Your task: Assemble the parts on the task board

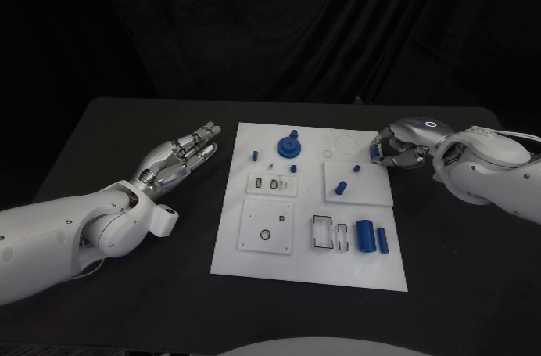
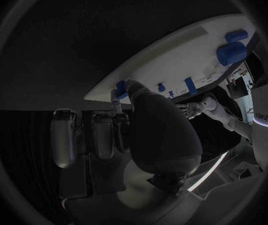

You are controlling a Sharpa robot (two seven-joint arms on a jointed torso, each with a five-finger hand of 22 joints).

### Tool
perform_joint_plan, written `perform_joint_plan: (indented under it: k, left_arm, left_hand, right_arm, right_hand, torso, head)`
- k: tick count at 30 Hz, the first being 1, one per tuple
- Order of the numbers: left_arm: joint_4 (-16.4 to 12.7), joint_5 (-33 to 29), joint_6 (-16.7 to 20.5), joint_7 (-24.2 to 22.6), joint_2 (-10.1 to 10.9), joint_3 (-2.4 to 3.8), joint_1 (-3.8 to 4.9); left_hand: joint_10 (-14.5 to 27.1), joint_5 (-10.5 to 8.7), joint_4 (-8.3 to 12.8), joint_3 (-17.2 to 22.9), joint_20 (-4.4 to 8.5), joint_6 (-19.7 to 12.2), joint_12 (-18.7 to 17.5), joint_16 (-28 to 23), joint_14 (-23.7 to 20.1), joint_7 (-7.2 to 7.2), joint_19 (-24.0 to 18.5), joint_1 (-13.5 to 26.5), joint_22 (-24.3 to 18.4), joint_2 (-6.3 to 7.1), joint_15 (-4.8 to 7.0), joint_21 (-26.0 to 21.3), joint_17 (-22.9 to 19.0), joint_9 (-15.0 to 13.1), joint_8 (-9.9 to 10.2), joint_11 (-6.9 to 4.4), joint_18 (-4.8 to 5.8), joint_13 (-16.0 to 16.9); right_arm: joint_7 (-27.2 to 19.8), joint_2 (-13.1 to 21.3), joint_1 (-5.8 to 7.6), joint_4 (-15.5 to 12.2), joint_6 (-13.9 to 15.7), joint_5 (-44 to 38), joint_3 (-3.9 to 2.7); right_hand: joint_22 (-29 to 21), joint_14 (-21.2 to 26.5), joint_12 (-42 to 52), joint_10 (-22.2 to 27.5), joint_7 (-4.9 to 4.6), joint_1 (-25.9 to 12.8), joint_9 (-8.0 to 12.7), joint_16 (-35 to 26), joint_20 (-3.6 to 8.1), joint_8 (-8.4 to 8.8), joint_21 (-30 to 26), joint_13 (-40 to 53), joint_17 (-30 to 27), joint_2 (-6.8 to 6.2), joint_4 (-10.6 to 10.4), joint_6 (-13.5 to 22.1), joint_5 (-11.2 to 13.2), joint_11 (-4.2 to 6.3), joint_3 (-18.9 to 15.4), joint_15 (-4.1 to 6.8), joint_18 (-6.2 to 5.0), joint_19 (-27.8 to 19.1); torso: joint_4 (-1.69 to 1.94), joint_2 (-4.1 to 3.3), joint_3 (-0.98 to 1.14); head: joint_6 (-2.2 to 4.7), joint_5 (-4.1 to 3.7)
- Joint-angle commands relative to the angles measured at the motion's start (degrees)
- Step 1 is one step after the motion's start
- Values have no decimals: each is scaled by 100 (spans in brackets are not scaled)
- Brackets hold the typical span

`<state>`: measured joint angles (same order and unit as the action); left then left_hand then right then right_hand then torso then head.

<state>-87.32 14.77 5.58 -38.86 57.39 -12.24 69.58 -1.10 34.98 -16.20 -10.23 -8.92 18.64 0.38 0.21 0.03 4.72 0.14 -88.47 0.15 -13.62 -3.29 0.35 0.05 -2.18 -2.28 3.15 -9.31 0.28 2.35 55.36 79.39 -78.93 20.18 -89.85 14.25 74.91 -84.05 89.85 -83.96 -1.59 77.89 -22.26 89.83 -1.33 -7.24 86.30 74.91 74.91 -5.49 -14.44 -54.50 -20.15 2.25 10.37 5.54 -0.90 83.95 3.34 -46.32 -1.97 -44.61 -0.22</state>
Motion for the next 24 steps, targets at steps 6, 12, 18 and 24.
perform_joint_plan:
  k: [6,12,18,24]
  left_arm:
    - [-4,31,-93,-276,6,3,-9]
    - [0,31,-101,-268,8,3,-10]
    - [7,31,-103,-263,5,3,-10]
    - [12,31,-102,-260,-8,3,-11]
  left_hand:
    - [-9,6,4,24,-42,6,-7,-21,-3,29,15,48,7,9,-40,-11,-5,-7,-22,31,-39,4]
    - [-13,-4,4,28,-48,25,-6,-21,-3,37,16,52,7,10,-45,-11,-5,-10,-25,38,-39,5]
    - [-13,-4,4,28,-48,25,-6,-21,-3,37,16,52,7,10,-45,-11,-5,-10,-25,38,-39,5]
    - [-13,-4,4,28,-48,25,-6,-21,-3,37,16,52,7,10,-45,-11,-5,-10,-25,38,-39,5]
  right_arm:
    - [32,21,-16,-36,187,-15,-3]
    - [56,67,6,-201,415,-14,-7]
    - [78,64,207,-613,663,-14,-11]
    - [105,-22,391,-1115,808,-14,-13]
  right_hand:
    - [1357,-595,15,-604,14,74,-64,17,61,-103,-47,1509,1509,96,85,-193,-30,57,44,44,-26,315]
    - [1348,-595,15,-604,17,128,-100,17,68,-151,-71,1509,1509,121,145,-293,-29,64,62,47,-33,298]
    - [1344,-595,15,-604,3,134,-120,17,67,-176,-81,1509,1509,114,168,-348,-25,67,55,41,-35,292]
    - [1350,-595,15,-604,-3,124,-130,17,65,-189,-65,1509,1509,108,174,-378,-24,64,45,36,-31,303]
  torso:
    - [2,0,-4]
    - [1,0,-2]
    - [-7,0,-3]
    - [-12,-2,-3]
  head:
    - [5,22]
    - [-12,53]
    - [-36,68]
    - [-28,58]
